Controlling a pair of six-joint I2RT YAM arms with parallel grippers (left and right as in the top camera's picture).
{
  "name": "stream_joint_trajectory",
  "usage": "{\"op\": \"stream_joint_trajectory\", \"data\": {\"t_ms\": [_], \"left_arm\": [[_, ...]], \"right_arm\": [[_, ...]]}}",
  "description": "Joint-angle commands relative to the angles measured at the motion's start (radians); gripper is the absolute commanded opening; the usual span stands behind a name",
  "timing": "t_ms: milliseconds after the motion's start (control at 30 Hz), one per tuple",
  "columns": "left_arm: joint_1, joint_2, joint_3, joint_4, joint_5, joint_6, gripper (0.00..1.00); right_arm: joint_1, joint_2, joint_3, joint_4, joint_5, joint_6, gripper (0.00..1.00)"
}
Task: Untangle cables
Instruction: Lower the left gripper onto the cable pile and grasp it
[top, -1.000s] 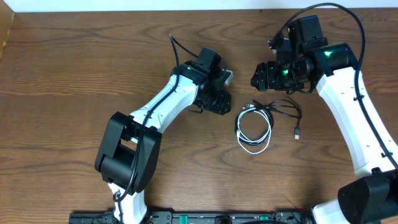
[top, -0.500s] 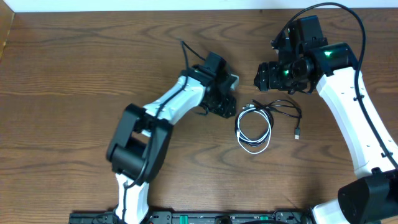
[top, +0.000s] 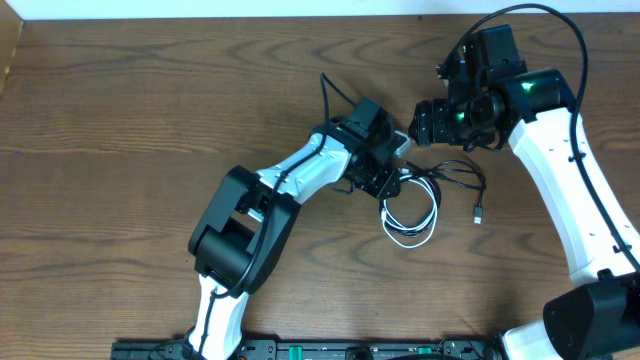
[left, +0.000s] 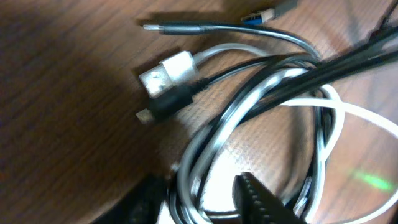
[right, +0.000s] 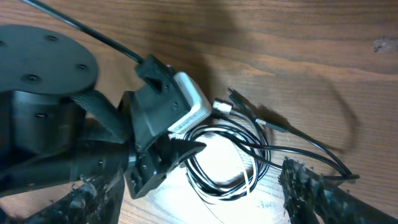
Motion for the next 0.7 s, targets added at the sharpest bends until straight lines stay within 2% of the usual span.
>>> {"op": "stream_joint_trajectory", "data": {"t_ms": [0, 67, 200, 267, 333, 467, 667], "left_arm": [[-0.003, 0.045, 0.0, -0.003, -0.054, 0.01, 0.19], [0.001, 0.042, 0.001, -0.003, -0.055, 0.004, 0.08], [0.019, -0.016, 0.007, -0.016, -0.059, -0.012, 0.07], [0.031, -0.105, 0.009, -0.034, -0.096, -0.036, 0.07], [0.035, -0.184, 0.009, -0.045, -0.143, -0.077, 0.08], [0.036, -0.364, 0.009, -0.048, -0.147, -0.153, 0.07], [0.037, -0.473, 0.009, -0.066, -0.145, -0.208, 0.08]], "right_arm": [[-0.01, -0.012, 0.005, -0.002, 0.015, 0.007, 0.75], [-0.024, -0.012, 0.005, -0.002, 0.015, 0.029, 0.74], [-0.069, -0.012, 0.005, -0.001, 0.015, 0.086, 0.73], [-0.097, -0.012, 0.005, 0.001, 0.014, 0.103, 0.73], [-0.106, -0.012, 0.005, 0.001, 0.006, 0.102, 0.72], [-0.105, -0.008, 0.005, 0.003, 0.006, 0.094, 0.74], [-0.104, 0.029, 0.005, 0.013, 0.005, 0.091, 0.75]]}}
